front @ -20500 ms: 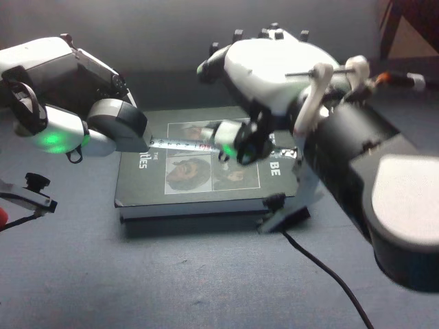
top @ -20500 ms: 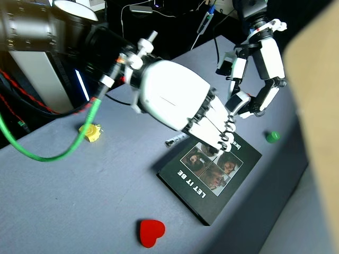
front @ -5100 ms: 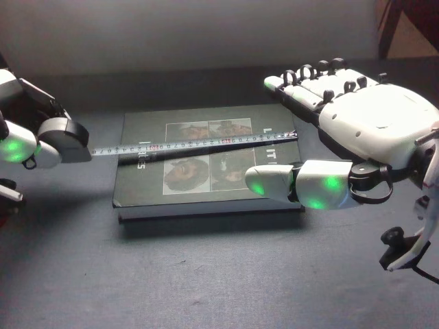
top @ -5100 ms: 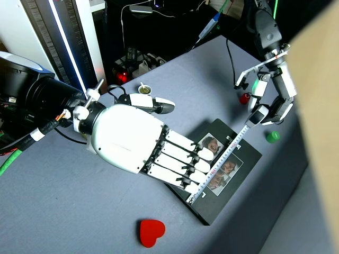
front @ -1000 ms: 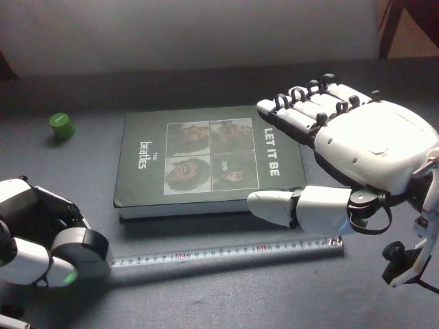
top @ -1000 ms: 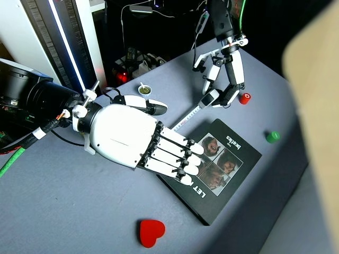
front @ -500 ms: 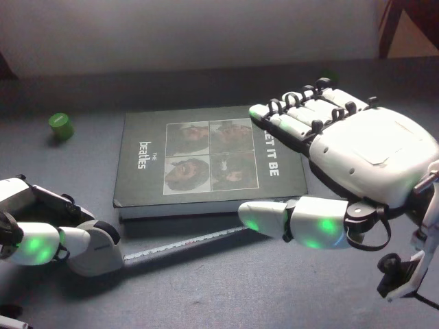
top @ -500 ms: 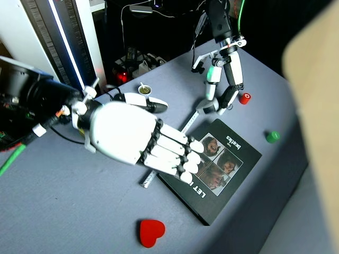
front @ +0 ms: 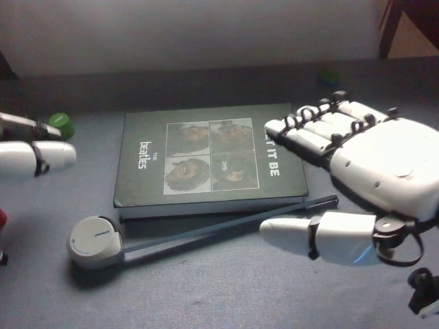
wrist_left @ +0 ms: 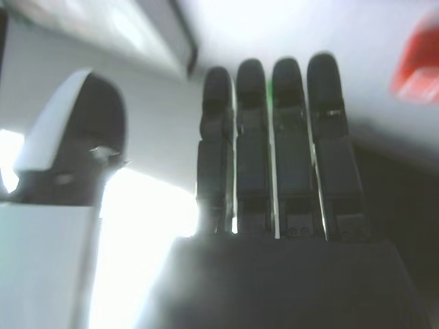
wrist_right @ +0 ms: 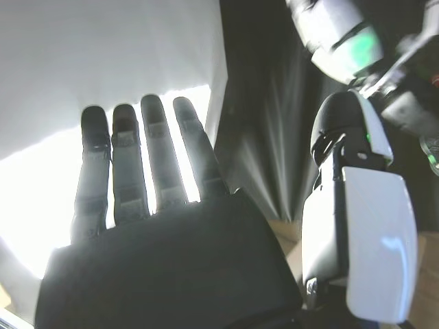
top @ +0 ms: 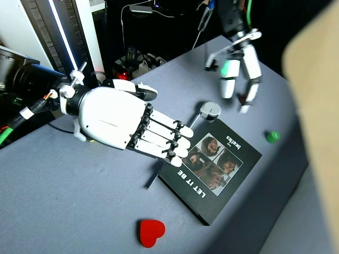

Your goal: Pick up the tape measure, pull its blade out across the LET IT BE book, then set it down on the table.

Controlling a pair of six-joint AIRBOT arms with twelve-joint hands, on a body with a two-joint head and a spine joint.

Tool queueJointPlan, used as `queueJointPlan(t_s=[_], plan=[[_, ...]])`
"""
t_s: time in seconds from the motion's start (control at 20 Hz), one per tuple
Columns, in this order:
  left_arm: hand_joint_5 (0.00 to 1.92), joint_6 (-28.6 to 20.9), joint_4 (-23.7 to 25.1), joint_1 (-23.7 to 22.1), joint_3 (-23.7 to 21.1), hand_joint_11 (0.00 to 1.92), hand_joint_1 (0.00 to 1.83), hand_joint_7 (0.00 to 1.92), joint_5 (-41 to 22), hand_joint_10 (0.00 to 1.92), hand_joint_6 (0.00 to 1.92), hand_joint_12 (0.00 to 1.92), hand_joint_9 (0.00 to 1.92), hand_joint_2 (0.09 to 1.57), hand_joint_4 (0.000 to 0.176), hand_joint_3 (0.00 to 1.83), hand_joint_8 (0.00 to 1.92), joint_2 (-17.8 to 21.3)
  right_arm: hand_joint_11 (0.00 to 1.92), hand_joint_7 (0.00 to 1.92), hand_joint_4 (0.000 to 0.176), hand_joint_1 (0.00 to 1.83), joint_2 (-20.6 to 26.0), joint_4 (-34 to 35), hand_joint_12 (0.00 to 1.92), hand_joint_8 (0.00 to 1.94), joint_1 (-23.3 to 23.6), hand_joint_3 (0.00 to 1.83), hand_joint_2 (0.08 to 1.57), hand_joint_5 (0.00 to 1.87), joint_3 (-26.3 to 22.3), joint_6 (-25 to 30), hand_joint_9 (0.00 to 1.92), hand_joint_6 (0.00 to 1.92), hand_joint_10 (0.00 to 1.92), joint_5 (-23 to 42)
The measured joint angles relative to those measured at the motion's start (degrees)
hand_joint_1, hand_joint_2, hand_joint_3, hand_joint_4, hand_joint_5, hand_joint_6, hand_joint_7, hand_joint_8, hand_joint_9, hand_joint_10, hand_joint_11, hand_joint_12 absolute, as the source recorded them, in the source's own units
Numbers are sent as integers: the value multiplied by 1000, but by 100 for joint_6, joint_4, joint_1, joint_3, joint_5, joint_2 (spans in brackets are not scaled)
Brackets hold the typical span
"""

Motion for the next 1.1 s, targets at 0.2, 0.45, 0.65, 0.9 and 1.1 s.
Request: queueJointPlan(t_s=[0.2,0.45,0.65,0.9,1.1], plan=[[508,619,15,-756,140,260,477,514,264,3,1,653,481,1083,0,0,1,-55,0,127,0,43,452,28,447,0,-105,1,1047,89,-328,271,93,0,0,-72],[773,3506,-1416,-2358,146,359,395,674,485,44,56,933,628,1098,0,0,35,-243,247,709,0,166,380,13,1349,49,-129,0,1164,644,-433,385,607,48,314,-166],[495,8074,-3456,-3521,-157,595,575,564,138,1622,1702,1551,576,1120,43,0,1669,-330,1019,731,0,643,234,72,1907,1373,-321,1,1160,657,-468,275,844,1283,1850,-319],[1119,8797,-4540,-3501,-1176,1175,868,1136,-1185,1921,1921,1921,1146,1099,0,1,1921,-444,1908,1451,0,841,232,-17,1921,1941,-308,2,1241,1180,-509,278,1703,1921,1921,-592],[1173,8096,-4675,-3101,-1985,1415,867,1289,-2317,1921,1921,1921,1384,1175,0,8,1921,-577,1921,1565,175,920,210,-107,1921,1941,-356,7,1372,1269,-514,278,1719,1921,1921,-684]])
